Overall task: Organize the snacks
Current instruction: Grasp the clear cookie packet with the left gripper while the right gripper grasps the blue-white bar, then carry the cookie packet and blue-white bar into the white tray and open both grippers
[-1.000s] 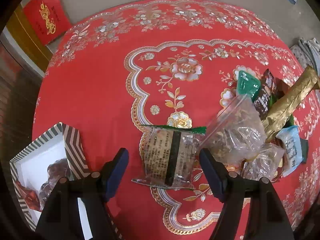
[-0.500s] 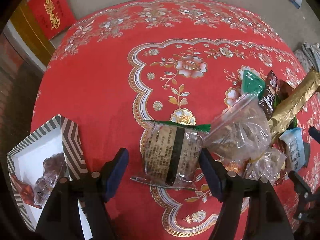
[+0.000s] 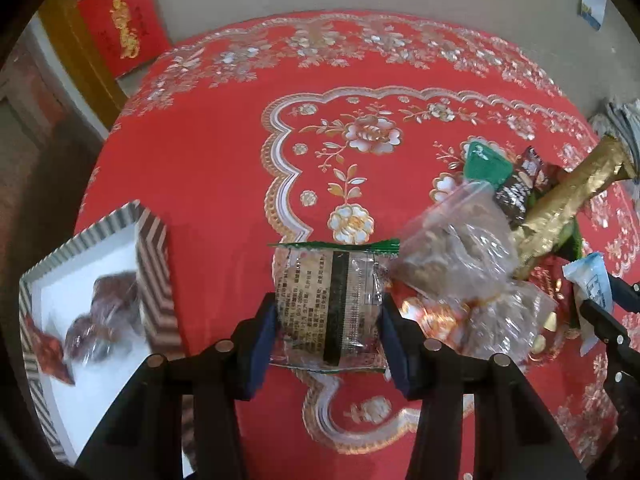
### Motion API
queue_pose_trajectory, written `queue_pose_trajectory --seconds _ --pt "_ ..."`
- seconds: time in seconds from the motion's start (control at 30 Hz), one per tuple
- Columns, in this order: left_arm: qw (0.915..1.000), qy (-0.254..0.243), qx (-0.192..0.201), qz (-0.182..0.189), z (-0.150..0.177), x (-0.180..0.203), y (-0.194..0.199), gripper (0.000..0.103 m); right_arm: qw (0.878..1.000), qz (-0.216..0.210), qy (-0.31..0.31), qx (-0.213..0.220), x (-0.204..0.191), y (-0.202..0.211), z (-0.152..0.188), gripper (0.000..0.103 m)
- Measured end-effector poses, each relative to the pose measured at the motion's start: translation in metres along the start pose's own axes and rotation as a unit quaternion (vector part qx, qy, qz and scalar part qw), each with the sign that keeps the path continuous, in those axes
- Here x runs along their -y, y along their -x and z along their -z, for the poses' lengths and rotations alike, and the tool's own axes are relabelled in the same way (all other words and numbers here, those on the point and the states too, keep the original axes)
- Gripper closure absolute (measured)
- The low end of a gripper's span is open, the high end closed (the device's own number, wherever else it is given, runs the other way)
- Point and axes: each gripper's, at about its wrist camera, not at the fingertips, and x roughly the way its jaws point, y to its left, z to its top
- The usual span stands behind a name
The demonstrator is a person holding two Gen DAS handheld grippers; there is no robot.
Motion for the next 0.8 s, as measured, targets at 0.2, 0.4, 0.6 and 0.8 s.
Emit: queue_pose_trajectory --seconds 0.2,0.4,0.6,0.8 --pt "0.9991 0.026 0.032 0.006 0.022 0.005 0.035 0.054 1.000 -0.016 -0.012 0.024 -0.001 0.021 0.003 0.079" --pt "0.9960 0.026 0.082 -0.023 0.051 0.021 0.075 0.054 0.998 -0.023 -0.009 0.049 -0.011 0.041 0.005 0.079" --pt "0.9939 0.031 0.100 -0.034 0.070 0.030 0.089 0.054 0.997 -0.033 -0.014 0.065 -0.017 0.049 0.007 0.079" --pt "0.9924 0.040 0.111 -0.032 0.088 0.034 0.098 0.054 0.996 -0.041 -0.018 0.079 -0.025 0.057 0.010 0.079"
